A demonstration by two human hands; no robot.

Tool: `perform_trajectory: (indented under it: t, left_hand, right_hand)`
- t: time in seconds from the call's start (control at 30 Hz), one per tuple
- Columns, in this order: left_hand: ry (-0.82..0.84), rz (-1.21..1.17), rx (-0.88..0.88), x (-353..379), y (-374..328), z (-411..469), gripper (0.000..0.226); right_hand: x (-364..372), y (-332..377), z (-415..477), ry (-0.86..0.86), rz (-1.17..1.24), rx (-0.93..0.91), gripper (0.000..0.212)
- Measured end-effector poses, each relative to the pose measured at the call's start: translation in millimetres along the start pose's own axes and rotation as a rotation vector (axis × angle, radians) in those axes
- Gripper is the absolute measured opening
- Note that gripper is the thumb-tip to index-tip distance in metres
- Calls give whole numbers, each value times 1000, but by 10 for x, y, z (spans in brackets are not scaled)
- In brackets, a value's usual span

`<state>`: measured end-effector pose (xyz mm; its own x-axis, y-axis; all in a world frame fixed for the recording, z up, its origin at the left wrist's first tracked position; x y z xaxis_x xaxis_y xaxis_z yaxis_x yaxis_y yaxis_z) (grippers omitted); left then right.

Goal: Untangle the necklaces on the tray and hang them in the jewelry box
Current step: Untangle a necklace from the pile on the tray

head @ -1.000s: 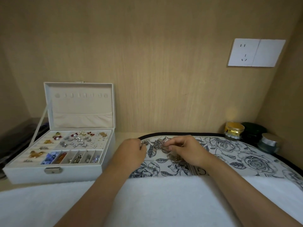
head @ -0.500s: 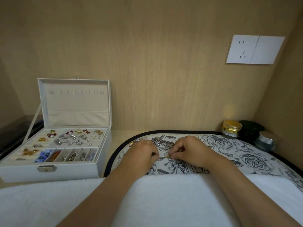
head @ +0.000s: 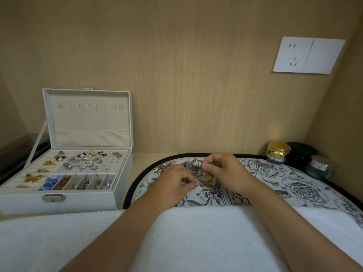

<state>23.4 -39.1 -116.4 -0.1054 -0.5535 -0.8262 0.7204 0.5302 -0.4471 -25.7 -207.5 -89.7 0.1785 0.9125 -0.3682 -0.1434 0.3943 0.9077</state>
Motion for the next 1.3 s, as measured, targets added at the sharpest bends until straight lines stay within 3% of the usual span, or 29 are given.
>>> perform_trajectory:
  t: [0.2, 0.27, 0.57, 0.73, 0.9, 1.0, 1.17, 1.3]
  left_hand:
    - [-40, -502, -262, -80, 79, 18, 18]
    - [-46, -564, -310, -102, 82, 7, 18]
    - [-73, -328, -288, -161, 117, -40, 17]
    - [-112, -210, -241, -244, 86, -74, 19]
    - [-143, -134, -230, -279, 127, -69, 19]
    - [-142, -149, -203, -265, 101, -77, 19]
    - [-130, -379, -275, -246, 61, -91, 24]
    - [-117, -853, -386, -217, 15, -53, 25]
  right_hand:
    - [-2, 28, -15, -40, 203, 40, 7]
    - [-2, 24, -14, -26, 251, 71, 7]
    - [40, 22, -32, 63, 313, 141, 12]
    - [14, 24, -55, 92, 105, 141, 3]
    - [-74, 19, -25, -77, -104, 65, 9]
    - [-97, 2, 7, -145, -100, 41, 14]
    - [-26, 96, -44, -31, 35, 97, 18]
    - [33, 106, -78, 63, 144, 162, 25]
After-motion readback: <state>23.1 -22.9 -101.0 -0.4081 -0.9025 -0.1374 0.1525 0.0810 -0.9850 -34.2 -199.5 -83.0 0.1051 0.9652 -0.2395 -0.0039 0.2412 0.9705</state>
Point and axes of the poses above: each hand's wrist, its own z-axis towards the middle knuckle, its own x-axis out of the palm, y = z × x, the point moved 4 cm from there along z, towards the middle knuckle, and after that the axes turned 10 degrees about z, right-handed, at the moved point
